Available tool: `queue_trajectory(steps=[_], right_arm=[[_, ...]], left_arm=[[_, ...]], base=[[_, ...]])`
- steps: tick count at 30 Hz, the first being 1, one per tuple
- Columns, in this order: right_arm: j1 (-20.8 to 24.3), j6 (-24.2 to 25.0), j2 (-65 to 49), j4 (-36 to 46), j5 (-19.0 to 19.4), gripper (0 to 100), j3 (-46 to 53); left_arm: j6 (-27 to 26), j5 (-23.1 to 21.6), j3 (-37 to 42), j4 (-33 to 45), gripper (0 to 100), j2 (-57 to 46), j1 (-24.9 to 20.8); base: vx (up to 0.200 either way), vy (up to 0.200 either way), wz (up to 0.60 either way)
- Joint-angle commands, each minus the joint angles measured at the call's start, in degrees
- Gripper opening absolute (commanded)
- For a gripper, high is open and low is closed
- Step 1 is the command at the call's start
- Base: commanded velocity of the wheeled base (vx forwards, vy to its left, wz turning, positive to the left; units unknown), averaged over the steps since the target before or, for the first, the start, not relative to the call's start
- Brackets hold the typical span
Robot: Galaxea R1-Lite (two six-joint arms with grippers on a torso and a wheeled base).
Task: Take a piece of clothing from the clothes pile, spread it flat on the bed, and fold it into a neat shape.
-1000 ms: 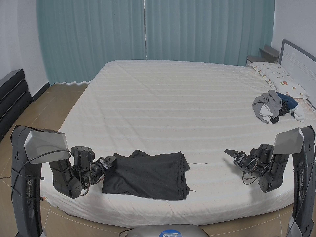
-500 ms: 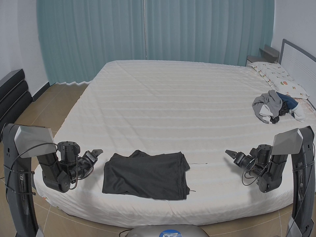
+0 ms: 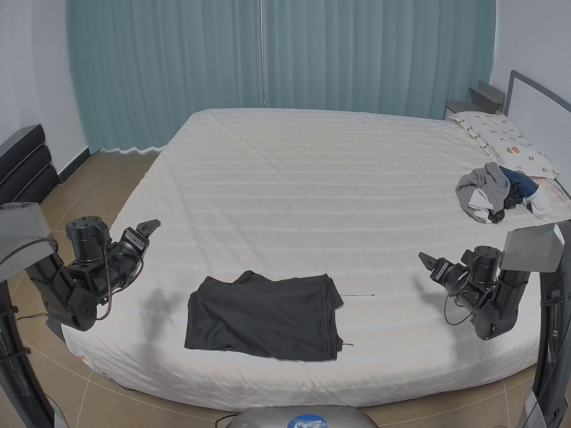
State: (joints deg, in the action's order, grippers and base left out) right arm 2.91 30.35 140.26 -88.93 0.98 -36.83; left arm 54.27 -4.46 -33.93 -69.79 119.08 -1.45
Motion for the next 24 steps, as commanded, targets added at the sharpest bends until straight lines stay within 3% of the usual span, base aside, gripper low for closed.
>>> queue_trajectory(steps=[1,7,15,16,20,24], right_arm=[[1.5,-5.7,-22.9,0.2,-1.6,100,14.6],[4.3,-8.8,-39.6,0.5,-1.6,100,26.3],[7.5,-17.2,-58.0,3.3,-2.4,100,36.8],[7.1,-19.5,-62.9,8.0,-2.6,100,36.8],[7.0,-21.6,-73.0,17.5,-2.6,100,36.8],[6.8,-26.4,-90.2,34.4,-2.6,100,36.8]], left_arm=[[-5.1,0.5,4.4,0.1,100,-15.4,0.0],[-12.9,2.6,12.7,-0.4,100,-25.3,0.0],[-21.7,1.8,22.9,0.3,100,-43.4,-0.1],[-24.0,1.5,25.4,0.4,100,-47.0,-0.2],[-27.6,0.8,28.7,0.5,100,-51.8,-0.1],[-31.6,0.5,33.8,2.9,100,-61.7,-0.1]], base=[[0.0,0.0,0.0],[0.0,0.0,0.0],[0.0,0.0,0.0],[0.0,0.0,0.0],[0.0,0.0,0.0],[0.0,0.0,0.0]])
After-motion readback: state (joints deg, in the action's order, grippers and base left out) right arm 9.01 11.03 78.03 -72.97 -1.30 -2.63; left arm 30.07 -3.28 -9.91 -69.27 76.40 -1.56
